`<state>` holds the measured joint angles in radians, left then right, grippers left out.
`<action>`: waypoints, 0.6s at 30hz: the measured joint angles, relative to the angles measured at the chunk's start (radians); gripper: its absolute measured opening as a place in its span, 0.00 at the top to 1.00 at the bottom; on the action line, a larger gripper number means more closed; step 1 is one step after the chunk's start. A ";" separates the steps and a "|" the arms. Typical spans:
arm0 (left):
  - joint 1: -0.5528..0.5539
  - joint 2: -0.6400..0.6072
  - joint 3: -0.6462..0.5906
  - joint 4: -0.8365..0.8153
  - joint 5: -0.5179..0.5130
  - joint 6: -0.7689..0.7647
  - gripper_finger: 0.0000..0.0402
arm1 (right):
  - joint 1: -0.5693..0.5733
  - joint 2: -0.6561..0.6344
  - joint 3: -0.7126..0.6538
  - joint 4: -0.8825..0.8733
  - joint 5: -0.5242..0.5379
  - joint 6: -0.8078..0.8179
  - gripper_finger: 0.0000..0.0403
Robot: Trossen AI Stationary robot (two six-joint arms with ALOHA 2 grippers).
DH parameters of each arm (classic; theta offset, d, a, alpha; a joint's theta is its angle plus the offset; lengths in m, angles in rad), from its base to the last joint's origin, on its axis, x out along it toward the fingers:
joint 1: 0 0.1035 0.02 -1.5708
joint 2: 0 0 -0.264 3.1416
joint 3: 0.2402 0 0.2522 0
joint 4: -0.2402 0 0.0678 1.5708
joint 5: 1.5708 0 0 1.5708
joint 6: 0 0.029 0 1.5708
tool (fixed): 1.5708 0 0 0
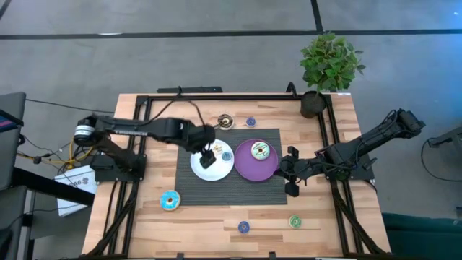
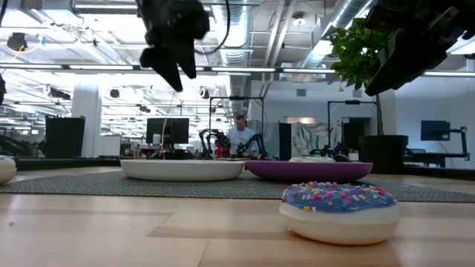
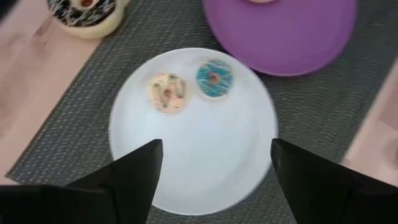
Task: Pick & Place donuts
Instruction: Put the top small dark blue donut on the white plate
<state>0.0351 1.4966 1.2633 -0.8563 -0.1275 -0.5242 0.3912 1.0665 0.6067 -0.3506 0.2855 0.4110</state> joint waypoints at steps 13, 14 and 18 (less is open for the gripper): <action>-0.243 -0.051 -0.178 0.266 -0.057 -0.056 0.27 | -0.009 0.001 0.000 0.085 0.004 0.000 1.00; -0.246 -0.065 -0.221 0.307 -0.057 -0.064 0.27 | -0.015 0.001 0.000 0.104 0.006 0.000 1.00; -0.250 -0.152 -0.381 0.471 -0.046 -0.077 0.27 | -0.056 0.001 0.000 0.231 0.045 -0.001 1.00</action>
<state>-0.2150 1.3442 0.8818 -0.3851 -0.1734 -0.6008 0.3352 1.0676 0.6067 -0.1193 0.3303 0.4102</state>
